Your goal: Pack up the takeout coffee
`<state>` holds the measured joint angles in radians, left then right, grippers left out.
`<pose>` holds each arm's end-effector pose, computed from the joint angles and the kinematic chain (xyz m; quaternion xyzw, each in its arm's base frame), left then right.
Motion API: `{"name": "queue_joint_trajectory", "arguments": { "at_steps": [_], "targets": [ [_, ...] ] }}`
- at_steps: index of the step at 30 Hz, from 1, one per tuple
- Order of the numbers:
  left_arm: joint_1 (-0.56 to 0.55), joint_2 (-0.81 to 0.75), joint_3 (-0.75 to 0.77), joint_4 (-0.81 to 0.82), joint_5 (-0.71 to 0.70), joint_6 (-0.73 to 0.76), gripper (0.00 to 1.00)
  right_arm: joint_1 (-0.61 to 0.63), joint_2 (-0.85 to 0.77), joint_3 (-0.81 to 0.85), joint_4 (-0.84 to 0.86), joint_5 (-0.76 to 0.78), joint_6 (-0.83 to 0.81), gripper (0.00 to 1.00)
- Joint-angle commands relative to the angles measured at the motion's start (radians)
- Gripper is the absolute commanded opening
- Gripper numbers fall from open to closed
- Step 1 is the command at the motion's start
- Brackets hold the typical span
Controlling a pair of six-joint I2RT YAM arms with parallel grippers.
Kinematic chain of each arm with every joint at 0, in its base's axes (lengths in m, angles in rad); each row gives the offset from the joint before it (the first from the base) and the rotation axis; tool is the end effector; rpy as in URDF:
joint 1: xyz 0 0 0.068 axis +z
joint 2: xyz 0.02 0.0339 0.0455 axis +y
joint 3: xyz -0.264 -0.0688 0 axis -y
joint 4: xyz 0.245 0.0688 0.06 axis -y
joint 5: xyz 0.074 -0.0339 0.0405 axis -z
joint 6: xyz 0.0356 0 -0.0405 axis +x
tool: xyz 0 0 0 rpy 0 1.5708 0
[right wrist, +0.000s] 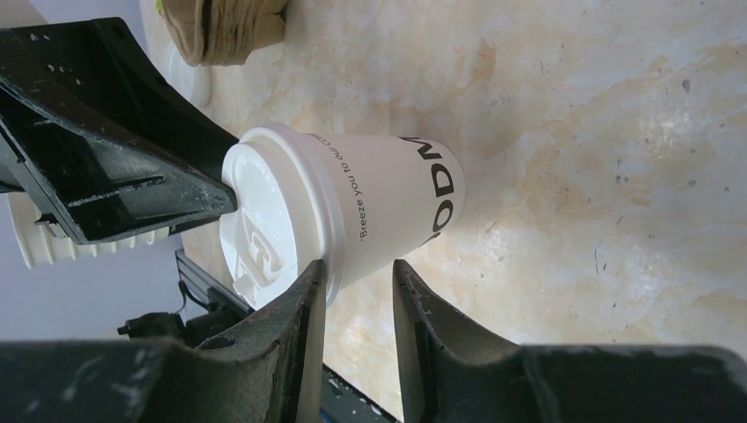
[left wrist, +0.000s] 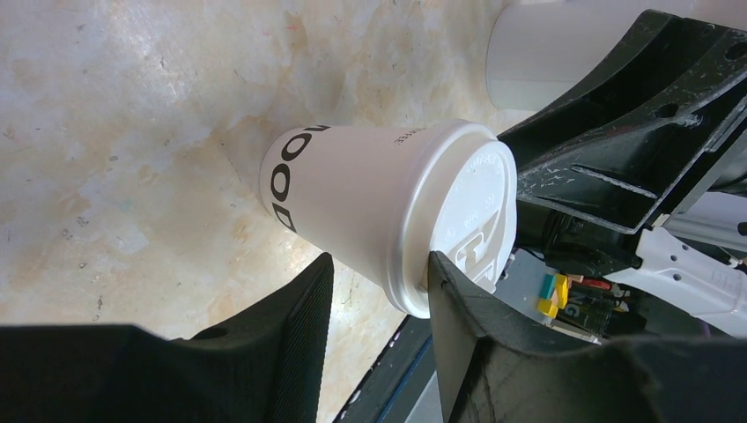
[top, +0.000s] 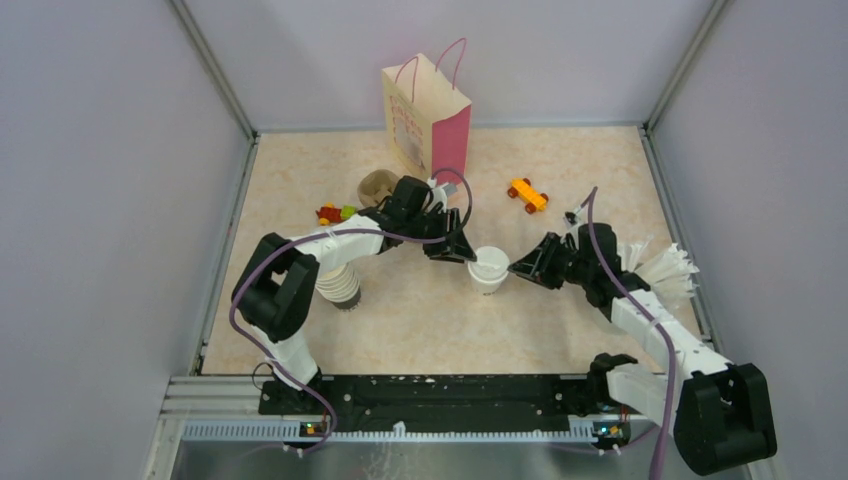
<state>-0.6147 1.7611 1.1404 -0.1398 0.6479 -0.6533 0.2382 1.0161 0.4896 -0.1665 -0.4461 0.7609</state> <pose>0.2967 -0.2357 0.2085 0.1086 0.8735 -0.4570 0.1277 0.1952 0.0632 0.1989 0.1373 0.8771 0.3743 0.2679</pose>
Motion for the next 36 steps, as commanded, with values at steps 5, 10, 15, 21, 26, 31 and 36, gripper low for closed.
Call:
{"name": "queue_joint_trajectory", "arguments": {
  "at_steps": [5, 10, 15, 21, 26, 31, 36],
  "targets": [
    [-0.007, 0.058, -0.050, -0.078, -0.076, 0.044, 0.48, 0.042, 0.070, -0.144, -0.224, 0.221, -0.024, 0.29],
    [-0.008, 0.053, -0.036, -0.083, -0.066, 0.050, 0.48, 0.043, 0.040, -0.131, -0.222, 0.225, -0.019, 0.30],
    [-0.007, 0.042, 0.095, -0.107, -0.008, 0.031, 0.55, 0.043, 0.066, 0.192, -0.357, 0.244, -0.107, 0.41],
    [0.019, 0.050, 0.342, -0.149, 0.051, -0.009, 0.66, 0.045, 0.106, 0.463, -0.355, 0.092, -0.163, 0.61],
    [0.059, 0.012, 0.502, -0.250, -0.016, 0.032, 0.81, 0.057, 0.101, 0.536, -0.431, 0.110, -0.224, 0.79],
    [0.100, -0.119, 0.539, -0.304, -0.130, 0.082, 0.99, 0.186, 0.160, 0.632, -0.540, 0.261, -0.283, 0.92],
    [0.101, -0.264, 0.566, -0.387, -0.314, 0.168, 0.99, 0.318, 0.225, 0.705, -0.585, 0.391, -0.268, 0.91]
  ]
}}
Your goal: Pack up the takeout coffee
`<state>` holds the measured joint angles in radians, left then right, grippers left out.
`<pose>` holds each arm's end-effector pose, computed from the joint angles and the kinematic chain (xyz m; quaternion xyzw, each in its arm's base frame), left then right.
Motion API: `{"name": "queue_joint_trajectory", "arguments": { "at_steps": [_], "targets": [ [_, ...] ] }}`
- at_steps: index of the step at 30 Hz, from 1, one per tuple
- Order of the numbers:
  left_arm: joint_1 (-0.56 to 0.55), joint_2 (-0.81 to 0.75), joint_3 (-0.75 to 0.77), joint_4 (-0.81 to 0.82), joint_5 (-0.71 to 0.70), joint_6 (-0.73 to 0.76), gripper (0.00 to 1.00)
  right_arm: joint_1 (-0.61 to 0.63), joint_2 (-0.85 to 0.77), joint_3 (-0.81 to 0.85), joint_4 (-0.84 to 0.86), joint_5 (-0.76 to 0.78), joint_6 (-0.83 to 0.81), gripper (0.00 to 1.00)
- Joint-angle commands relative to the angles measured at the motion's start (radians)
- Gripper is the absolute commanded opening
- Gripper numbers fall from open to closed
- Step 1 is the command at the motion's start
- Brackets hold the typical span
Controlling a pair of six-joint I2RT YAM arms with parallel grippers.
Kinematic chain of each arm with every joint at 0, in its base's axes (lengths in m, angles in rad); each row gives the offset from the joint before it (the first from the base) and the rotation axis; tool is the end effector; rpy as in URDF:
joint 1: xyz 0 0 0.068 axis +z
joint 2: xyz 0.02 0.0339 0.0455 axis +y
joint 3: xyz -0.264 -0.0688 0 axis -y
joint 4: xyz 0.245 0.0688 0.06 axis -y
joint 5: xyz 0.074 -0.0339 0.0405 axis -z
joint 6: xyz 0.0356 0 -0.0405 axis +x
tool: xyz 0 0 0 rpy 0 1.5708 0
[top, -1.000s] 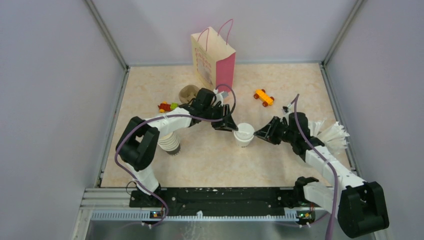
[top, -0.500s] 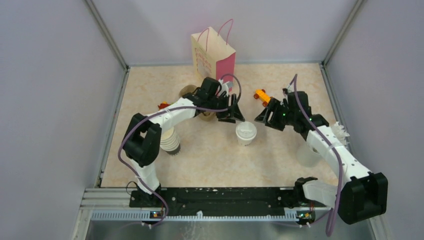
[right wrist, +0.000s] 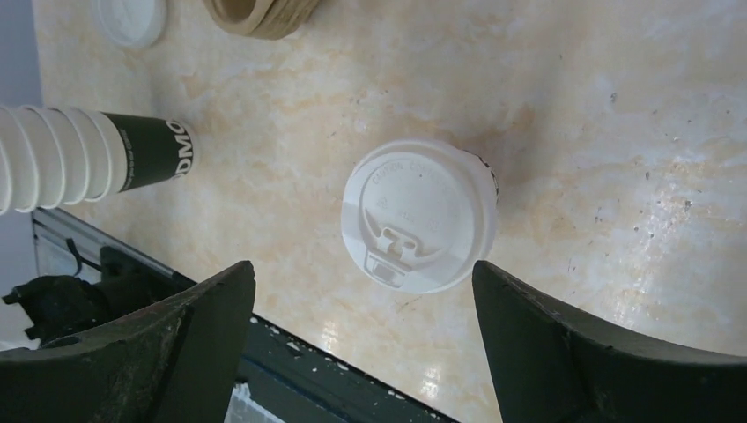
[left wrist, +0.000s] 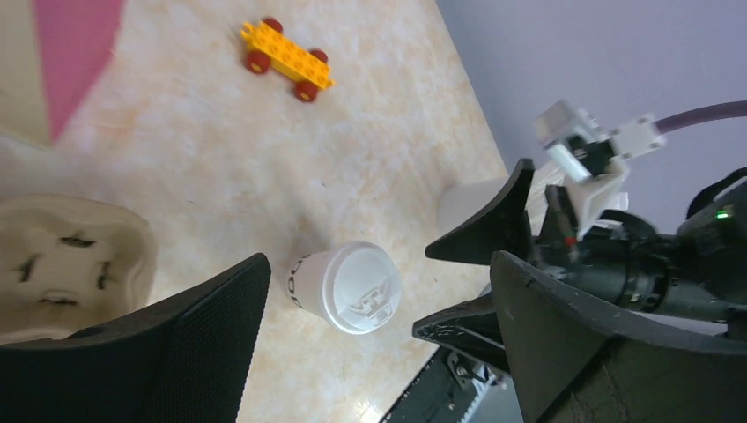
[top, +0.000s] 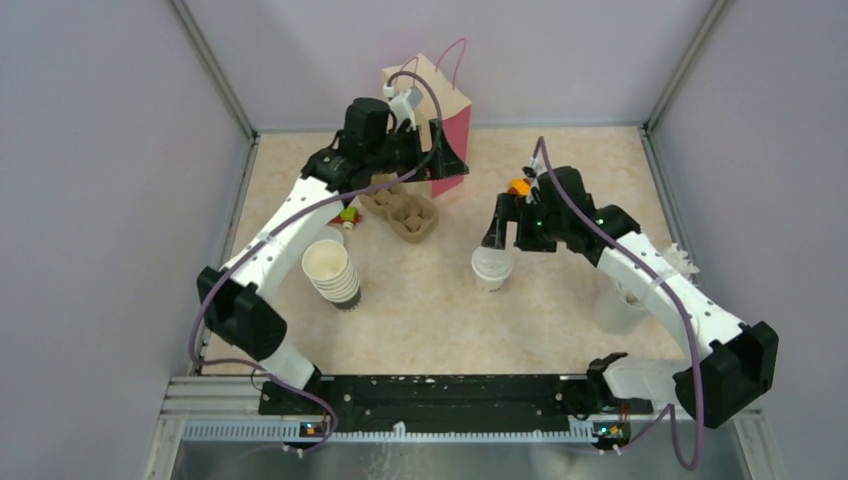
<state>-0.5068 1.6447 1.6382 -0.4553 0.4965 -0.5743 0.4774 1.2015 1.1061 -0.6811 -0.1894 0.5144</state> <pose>0.3233 -0.1989 0.3883 0.1015 0.8280 -0.4418 0.3301 0.2208 0.1218 0.3197 -0.0196 0.9186 0.2599 0.2972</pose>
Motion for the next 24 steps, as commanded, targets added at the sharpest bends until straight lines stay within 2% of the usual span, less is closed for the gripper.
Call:
{"name": "queue_joint_trajectory", "arguments": {
  "at_steps": [1, 5, 11, 19, 24],
  "targets": [
    [-0.006, -0.179, 0.066, -0.092, -0.204, 0.103, 0.99, 0.105, 0.058, 0.110, -0.089, 0.164, -0.024, 0.91],
    [-0.007, -0.327, -0.026, -0.099, -0.346, 0.134, 0.99, 0.177, 0.127, 0.187, -0.156, 0.290, -0.055, 0.94],
    [-0.006, -0.482, -0.170, -0.061, -0.457, 0.131, 0.99, 0.232, 0.242, 0.286, -0.229, 0.384, -0.054, 0.96],
    [-0.007, -0.541, -0.184, -0.089, -0.556, 0.184, 0.99, 0.328, 0.344, 0.331, -0.300, 0.488, -0.006, 0.96],
    [-0.007, -0.544, -0.186, -0.081, -0.555, 0.201, 0.99, 0.334, 0.355, 0.302, -0.296, 0.498, 0.016, 0.96]
  ]
}}
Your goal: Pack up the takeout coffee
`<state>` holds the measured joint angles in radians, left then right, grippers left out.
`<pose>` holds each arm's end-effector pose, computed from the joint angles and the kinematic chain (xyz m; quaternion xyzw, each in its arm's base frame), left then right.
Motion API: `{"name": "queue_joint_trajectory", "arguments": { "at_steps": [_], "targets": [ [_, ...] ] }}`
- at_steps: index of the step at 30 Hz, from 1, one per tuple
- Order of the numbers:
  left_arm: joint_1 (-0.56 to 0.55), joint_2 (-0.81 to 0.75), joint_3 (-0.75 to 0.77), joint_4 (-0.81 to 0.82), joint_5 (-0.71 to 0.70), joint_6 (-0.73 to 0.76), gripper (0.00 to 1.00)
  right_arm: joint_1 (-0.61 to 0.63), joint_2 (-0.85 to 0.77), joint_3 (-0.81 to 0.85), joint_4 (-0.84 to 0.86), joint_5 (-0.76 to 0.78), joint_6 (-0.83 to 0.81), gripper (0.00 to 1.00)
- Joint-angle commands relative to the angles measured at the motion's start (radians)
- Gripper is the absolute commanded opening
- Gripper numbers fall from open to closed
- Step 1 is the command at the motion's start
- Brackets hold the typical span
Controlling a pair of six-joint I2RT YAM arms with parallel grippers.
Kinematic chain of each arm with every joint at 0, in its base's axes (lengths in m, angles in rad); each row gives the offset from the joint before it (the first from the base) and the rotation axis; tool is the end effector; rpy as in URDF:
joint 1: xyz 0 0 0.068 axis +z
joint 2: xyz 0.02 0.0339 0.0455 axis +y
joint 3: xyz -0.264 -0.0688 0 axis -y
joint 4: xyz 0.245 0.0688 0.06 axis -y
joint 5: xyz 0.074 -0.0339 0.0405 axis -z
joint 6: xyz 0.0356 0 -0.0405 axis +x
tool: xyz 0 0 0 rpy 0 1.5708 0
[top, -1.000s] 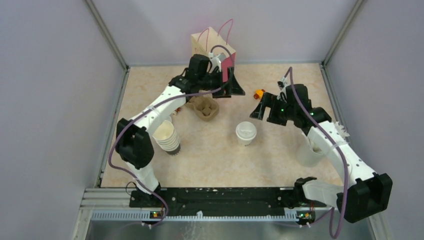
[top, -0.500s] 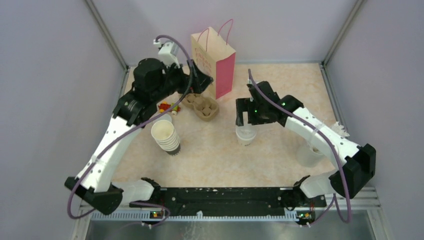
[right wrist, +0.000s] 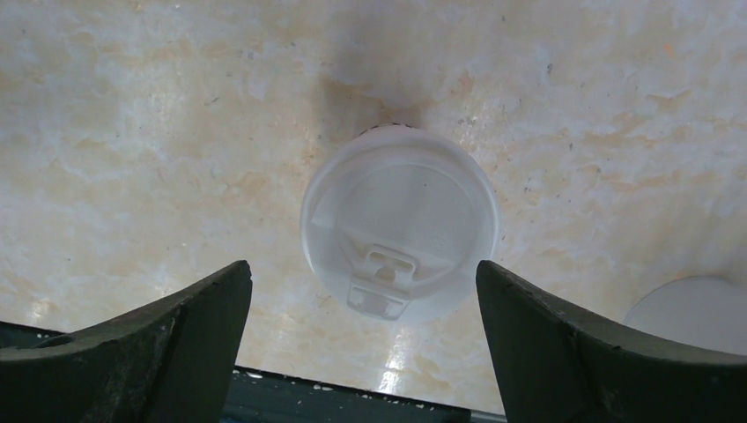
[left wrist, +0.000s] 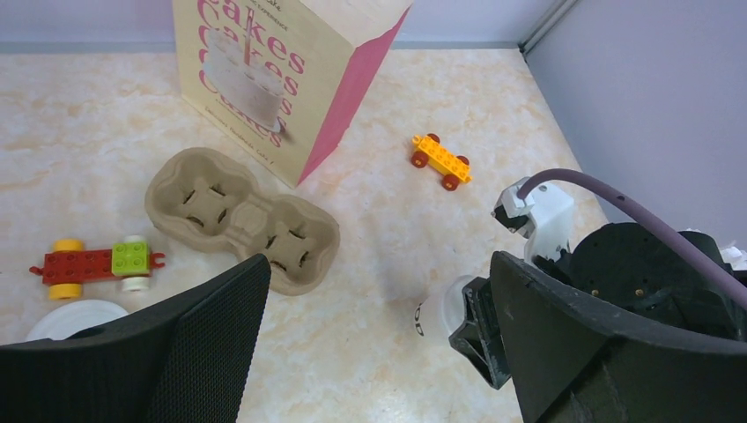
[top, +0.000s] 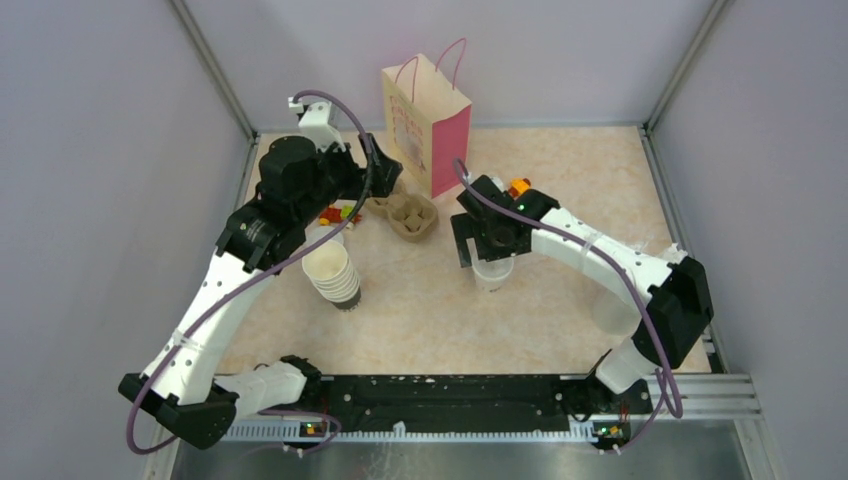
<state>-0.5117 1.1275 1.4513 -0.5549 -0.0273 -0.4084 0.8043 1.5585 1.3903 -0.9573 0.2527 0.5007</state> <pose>0.1981 -0.1101 0.4617 0.0320 0.7832 -0.2660 0.5610 0.2249 0.2208 0.2977 -0.1188 0.9606 0.0353 0.2487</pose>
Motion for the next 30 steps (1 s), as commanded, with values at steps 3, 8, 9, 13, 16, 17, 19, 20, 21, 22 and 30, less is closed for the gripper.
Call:
{"name": "queue_joint_trajectory", "arguments": {
  "at_steps": [3, 8, 9, 13, 16, 17, 19, 20, 21, 22, 30],
  "targets": [
    [-0.002, -0.023, 0.004, 0.021, -0.027, 0.041, 0.99, 0.007, -0.011, -0.002, -0.006, 0.059, 0.035, 0.95],
    [-0.002, -0.010, 0.007, 0.027, -0.004, 0.036, 0.99, 0.006, -0.008, -0.010, 0.015, 0.038, 0.059, 0.96],
    [-0.002, -0.010, 0.000, 0.032, 0.000, 0.036, 0.99, 0.006, -0.006, -0.018, 0.026, 0.038, 0.059, 0.97],
    [-0.002, -0.014, -0.015, 0.036, 0.007, 0.035, 0.99, 0.004, 0.016, -0.026, 0.029, 0.066, 0.074, 0.99],
    [-0.002, -0.021, -0.019, 0.032, 0.018, 0.034, 0.99, -0.001, 0.013, -0.039, 0.047, 0.065, 0.092, 0.99],
    [-0.002, -0.022, -0.020, 0.030, 0.019, 0.033, 0.99, -0.006, 0.010, -0.046, 0.052, 0.068, 0.096, 0.99],
    [-0.002, -0.027, -0.027, 0.030, 0.020, 0.032, 0.99, -0.016, 0.003, -0.059, 0.072, 0.057, 0.096, 0.99],
    [-0.002, -0.027, -0.029, 0.030, 0.020, 0.031, 0.99, -0.021, 0.000, -0.066, 0.081, 0.049, 0.095, 0.99],
    [-0.003, -0.027, -0.029, 0.030, 0.022, 0.031, 0.99, -0.025, 0.000, -0.069, 0.084, 0.045, 0.094, 0.99],
    [-0.003, -0.026, -0.031, 0.031, 0.023, 0.030, 0.99, -0.029, -0.001, -0.070, 0.084, 0.042, 0.092, 0.99],
    [-0.003, -0.012, -0.029, 0.042, 0.059, 0.021, 0.99, -0.036, -0.010, -0.028, 0.058, 0.054, 0.071, 0.98]
  ]
}}
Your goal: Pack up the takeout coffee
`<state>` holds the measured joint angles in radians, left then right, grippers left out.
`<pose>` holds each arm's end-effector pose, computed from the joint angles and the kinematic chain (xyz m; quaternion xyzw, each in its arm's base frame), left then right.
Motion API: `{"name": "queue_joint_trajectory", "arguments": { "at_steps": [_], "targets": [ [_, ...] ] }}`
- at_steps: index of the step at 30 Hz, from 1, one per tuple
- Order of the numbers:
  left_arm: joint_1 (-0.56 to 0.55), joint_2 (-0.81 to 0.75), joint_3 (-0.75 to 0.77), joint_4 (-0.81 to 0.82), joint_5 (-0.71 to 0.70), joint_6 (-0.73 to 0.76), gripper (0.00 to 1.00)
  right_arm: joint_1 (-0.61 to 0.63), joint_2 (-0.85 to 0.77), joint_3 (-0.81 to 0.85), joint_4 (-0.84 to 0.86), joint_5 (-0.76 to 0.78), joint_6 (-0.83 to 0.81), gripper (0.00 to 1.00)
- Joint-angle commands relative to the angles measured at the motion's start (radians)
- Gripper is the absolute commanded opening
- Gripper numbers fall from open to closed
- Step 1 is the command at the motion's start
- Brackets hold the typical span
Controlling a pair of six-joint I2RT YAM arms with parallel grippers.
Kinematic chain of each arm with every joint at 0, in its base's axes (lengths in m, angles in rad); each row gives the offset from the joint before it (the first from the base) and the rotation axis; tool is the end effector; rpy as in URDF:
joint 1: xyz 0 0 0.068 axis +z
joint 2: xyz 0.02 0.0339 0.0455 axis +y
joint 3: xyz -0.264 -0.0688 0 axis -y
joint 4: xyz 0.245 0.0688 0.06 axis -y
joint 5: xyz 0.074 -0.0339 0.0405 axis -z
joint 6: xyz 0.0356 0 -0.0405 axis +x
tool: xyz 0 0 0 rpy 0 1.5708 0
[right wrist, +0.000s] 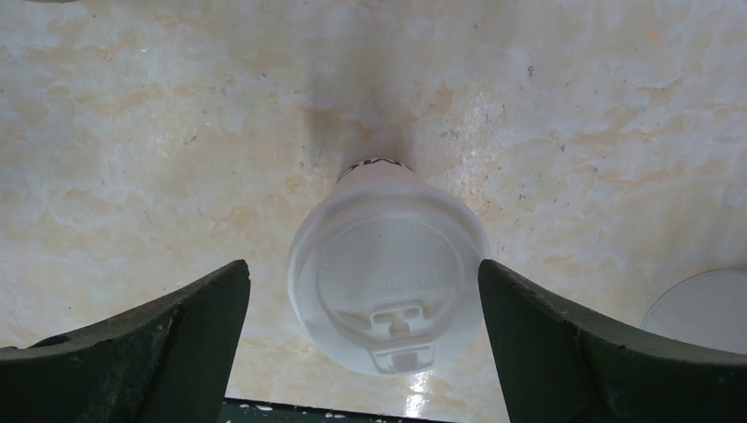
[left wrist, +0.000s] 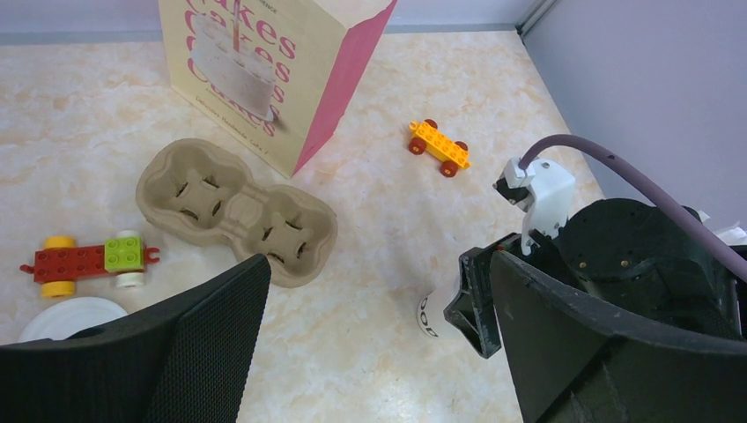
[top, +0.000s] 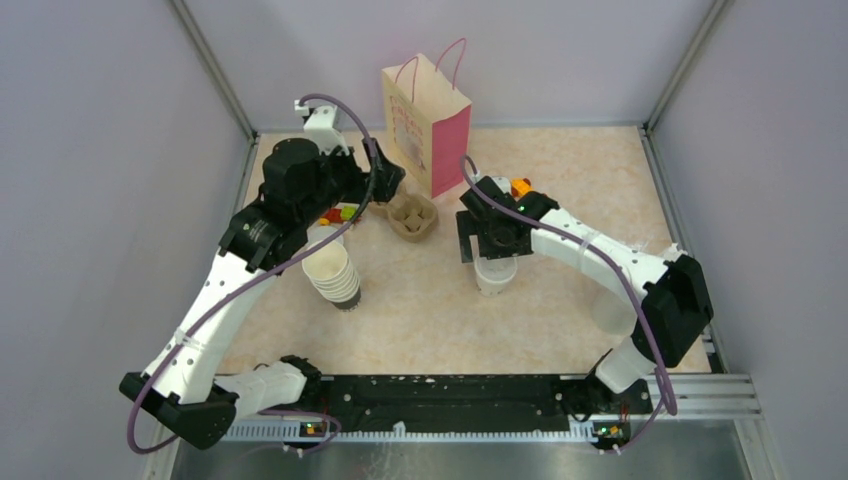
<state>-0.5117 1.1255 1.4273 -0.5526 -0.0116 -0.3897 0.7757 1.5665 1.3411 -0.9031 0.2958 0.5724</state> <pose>0.1995 -0.1116 0.4547 0.0446 0.7887 -0.2629 0.5539 0.2338 0.2148 0.2836 -0.0658 0.9633 0.0231 0.2592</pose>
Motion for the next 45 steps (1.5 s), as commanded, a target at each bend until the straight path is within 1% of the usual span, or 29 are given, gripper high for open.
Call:
{"name": "queue_joint_trajectory", "arguments": {
  "at_steps": [1, 7, 13, 19, 29, 33, 39, 43, 45],
  "targets": [
    [-0.004, -0.008, -0.006, 0.041, 0.048, -0.001, 0.99, -0.009, -0.022, 0.018, 0.006, 0.012, -0.002, 0.98],
    [-0.004, -0.006, -0.007, 0.045, 0.052, -0.005, 0.99, -0.012, -0.037, -0.013, 0.018, -0.002, -0.024, 0.99],
    [-0.004, -0.007, -0.009, 0.040, 0.047, -0.003, 0.99, -0.012, -0.086, 0.022, 0.021, -0.053, -0.075, 0.99],
    [-0.004, -0.008, -0.010, 0.033, 0.037, -0.003, 0.99, -0.015, -0.120, -0.021, 0.035, -0.068, -0.135, 0.99],
    [-0.004, -0.015, -0.010, 0.033, 0.035, -0.001, 0.99, -0.016, -0.082, -0.071, 0.057, -0.058, -0.097, 0.99],
    [-0.004, -0.020, -0.012, 0.026, 0.030, 0.003, 0.99, -0.016, -0.084, -0.108, 0.094, -0.071, -0.095, 0.94],
    [-0.004, -0.017, -0.014, 0.030, 0.036, 0.002, 0.99, -0.016, -0.075, -0.138, 0.118, -0.077, -0.106, 0.92],
    [-0.004, -0.014, -0.016, 0.033, 0.037, 0.000, 0.99, -0.016, -0.076, -0.148, 0.119, -0.070, -0.109, 0.85],
    [-0.003, -0.012, -0.016, 0.034, 0.039, 0.000, 0.99, -0.016, -0.077, -0.155, 0.124, -0.069, -0.112, 0.79]
  ]
}}
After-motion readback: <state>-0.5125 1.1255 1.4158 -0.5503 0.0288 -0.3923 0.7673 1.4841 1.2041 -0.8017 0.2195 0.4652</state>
